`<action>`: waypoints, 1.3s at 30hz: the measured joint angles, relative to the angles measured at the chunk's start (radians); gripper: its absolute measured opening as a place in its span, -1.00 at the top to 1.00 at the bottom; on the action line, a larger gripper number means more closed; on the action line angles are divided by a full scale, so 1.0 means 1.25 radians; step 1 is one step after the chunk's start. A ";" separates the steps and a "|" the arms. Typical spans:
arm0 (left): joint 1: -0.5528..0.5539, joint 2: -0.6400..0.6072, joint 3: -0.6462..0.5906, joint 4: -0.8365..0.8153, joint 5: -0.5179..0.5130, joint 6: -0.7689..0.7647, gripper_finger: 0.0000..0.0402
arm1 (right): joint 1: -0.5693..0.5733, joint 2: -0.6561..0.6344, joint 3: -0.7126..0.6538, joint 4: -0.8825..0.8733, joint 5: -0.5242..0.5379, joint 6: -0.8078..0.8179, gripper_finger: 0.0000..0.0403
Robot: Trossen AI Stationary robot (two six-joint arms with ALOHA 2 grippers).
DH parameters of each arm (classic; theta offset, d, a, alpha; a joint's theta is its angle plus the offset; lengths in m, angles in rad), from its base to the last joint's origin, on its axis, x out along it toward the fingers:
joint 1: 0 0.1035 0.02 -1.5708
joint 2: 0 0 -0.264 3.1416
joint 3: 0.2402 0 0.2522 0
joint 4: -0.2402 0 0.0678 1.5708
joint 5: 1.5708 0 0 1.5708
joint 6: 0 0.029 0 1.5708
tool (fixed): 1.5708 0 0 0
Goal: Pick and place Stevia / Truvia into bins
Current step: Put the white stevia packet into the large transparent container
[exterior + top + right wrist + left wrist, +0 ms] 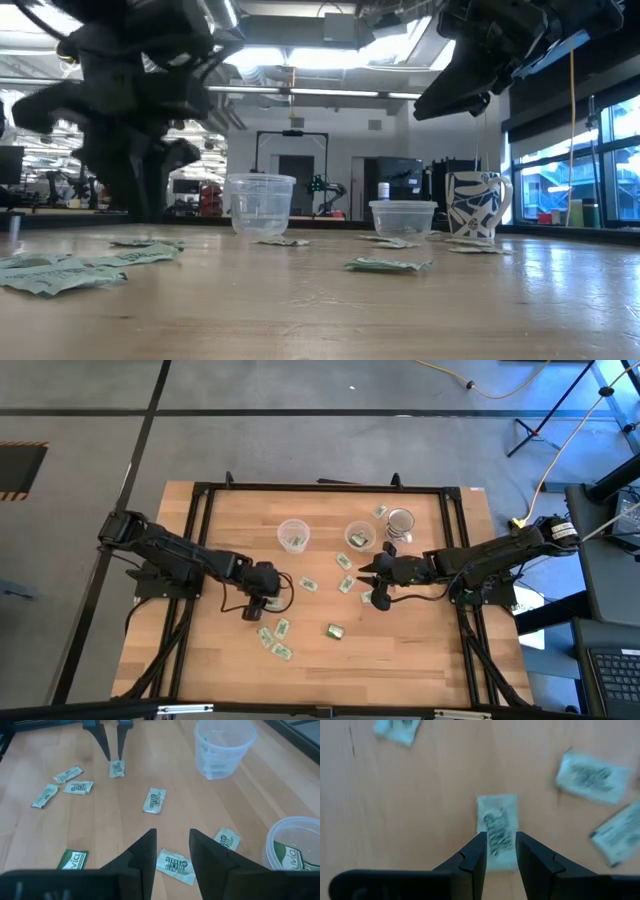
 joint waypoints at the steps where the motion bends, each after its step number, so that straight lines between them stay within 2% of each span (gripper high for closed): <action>1: -0.001 0.012 0.000 0.001 -0.005 -0.001 0.52 | 0.000 0.000 0.000 0.001 0.000 0.000 0.41; 8: -0.001 0.089 0.004 0.013 -0.019 -0.022 0.52 | 0.000 0.000 0.000 0.001 0.000 0.000 0.41; 12: -0.001 0.101 0.005 0.017 -0.017 -0.025 0.58 | 0.000 0.000 0.000 0.001 0.000 0.000 0.41; 22: -0.001 0.073 0.003 0.011 -0.011 -0.034 0.95 | 0.000 0.000 0.000 0.000 0.000 0.000 0.41; 28: 0.004 0.011 0.053 -0.028 -0.026 0.020 0.95 | 0.000 0.000 0.000 0.000 0.000 -0.001 0.41; 32: 0.033 -0.022 0.100 -0.025 -0.102 0.076 0.95 | 0.000 0.000 0.000 0.001 0.000 -0.002 0.41; 36: 0.083 -0.034 0.146 -0.009 -0.219 0.113 0.96 | 0.000 0.000 0.000 0.000 0.000 -0.002 0.41; 39: 0.133 -0.033 0.166 0.015 -0.252 0.141 0.95 | 0.000 0.000 0.000 0.000 0.000 -0.002 0.41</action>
